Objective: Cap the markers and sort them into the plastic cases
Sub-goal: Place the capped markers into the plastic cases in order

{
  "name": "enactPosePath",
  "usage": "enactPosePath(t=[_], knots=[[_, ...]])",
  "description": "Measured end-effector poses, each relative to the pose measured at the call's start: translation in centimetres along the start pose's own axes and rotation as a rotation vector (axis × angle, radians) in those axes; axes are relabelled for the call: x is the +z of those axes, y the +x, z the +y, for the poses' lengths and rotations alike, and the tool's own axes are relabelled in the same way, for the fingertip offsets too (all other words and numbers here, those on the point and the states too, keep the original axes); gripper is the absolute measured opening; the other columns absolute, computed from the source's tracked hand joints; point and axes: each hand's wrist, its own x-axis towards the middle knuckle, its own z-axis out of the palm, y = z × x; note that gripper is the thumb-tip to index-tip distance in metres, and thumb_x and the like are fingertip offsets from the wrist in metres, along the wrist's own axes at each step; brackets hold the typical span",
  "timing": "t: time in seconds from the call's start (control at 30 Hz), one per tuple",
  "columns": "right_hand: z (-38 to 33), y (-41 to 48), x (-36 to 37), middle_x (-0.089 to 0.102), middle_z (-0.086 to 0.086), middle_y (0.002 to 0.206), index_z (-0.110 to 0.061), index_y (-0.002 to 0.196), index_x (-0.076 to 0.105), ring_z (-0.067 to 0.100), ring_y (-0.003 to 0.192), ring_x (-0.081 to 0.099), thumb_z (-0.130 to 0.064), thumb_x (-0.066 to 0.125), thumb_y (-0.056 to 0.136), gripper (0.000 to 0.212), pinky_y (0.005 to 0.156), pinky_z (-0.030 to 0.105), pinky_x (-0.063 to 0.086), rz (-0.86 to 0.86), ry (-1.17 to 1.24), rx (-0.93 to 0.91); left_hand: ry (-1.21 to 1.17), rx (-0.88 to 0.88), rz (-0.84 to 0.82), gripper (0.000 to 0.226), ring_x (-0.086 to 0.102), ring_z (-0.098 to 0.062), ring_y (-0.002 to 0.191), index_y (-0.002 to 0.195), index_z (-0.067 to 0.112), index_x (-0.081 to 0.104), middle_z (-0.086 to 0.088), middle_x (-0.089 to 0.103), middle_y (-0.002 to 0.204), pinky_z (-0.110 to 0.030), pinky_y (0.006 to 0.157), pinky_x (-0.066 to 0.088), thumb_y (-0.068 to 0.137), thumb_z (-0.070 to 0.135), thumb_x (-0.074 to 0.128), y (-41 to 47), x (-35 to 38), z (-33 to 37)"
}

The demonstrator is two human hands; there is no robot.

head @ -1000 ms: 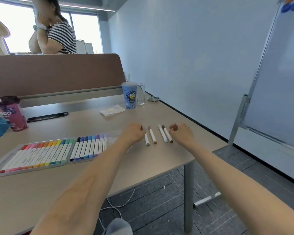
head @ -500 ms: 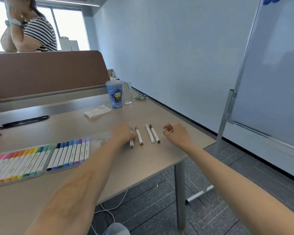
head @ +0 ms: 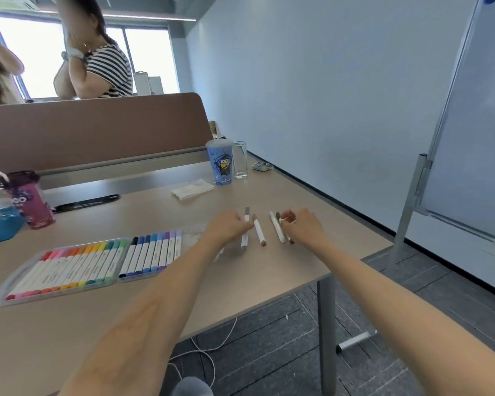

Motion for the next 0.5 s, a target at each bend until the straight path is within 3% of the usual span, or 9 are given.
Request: enactPosePath(t=[0.1, 0.17, 0.3, 0.37, 0.5], knots=[[-1.0, 0.1, 0.9, 0.061, 0.0, 0.085, -0.022, 0.086, 0.063, 0.025, 0.085, 0.061, -0.022, 0.051, 0.084, 0.011, 0.07, 0.032, 0.048, -0.02, -0.203, -0.01, -0.225, 0.045, 0.034, 0.034, 0.048, -0.016, 0.064, 0.069, 0.011, 0.06, -0.004, 0.054, 0.069, -0.028, 0.059, 0.034, 0.09, 0.037, 0.056, -1.2, -0.3, -0.8], [-1.7, 0.0, 1.3, 0.055, 0.001, 0.076, -0.022, 0.069, 0.052, 0.027, 0.078, 0.057, -0.019, 0.05, 0.08, 0.011, 0.062, 0.03, 0.039, -0.042, -0.327, -0.027, -0.312, 0.058, 0.05, 0.027, 0.05, -0.009, 0.065, 0.078, 0.01, 0.066, -0.003, 0.061, 0.078, -0.02, 0.059, 0.035, 0.093, 0.03, 0.056, -2.0, -0.6, -1.3], [-2.9, 0.1, 1.6, 0.056, 0.002, 0.08, -0.019, 0.076, 0.052, 0.027, 0.083, 0.056, -0.014, 0.053, 0.076, 0.005, 0.059, 0.026, 0.034, -0.059, -0.468, -0.03, -0.399, 0.041, 0.075, 0.025, 0.048, -0.007, 0.063, 0.074, 0.014, 0.065, -0.003, 0.063, 0.08, -0.019, 0.059, 0.037, 0.094, 0.028, 0.056, -2.9, -1.1, -2.6], [-3.3, 0.1, 1.7, 0.052, 0.0, 0.077, -0.02, 0.069, 0.044, 0.026, 0.079, 0.054, -0.014, 0.054, 0.076, 0.014, 0.057, 0.026, 0.032, -0.063, -0.501, -0.02, -0.431, 0.018, 0.075, 0.027, 0.046, -0.008, 0.059, 0.07, 0.018, 0.063, 0.001, 0.062, 0.073, -0.019, 0.054, 0.039, 0.094, 0.029, 0.055, -3.4, -1.8, -3.2], [-4.3, 0.2, 1.7, 0.054, 0.003, 0.077, -0.016, 0.069, 0.046, 0.027, 0.074, 0.05, -0.033, 0.055, 0.09, 0.029, 0.061, 0.028, 0.037, 0.02, -0.435, 0.036, -0.516, -0.045, 0.068, 0.028, 0.044, -0.012, 0.063, 0.071, 0.017, 0.063, -0.003, 0.065, 0.084, -0.024, 0.056, 0.037, 0.093, 0.03, 0.053, -4.3, -3.8, -4.6]])
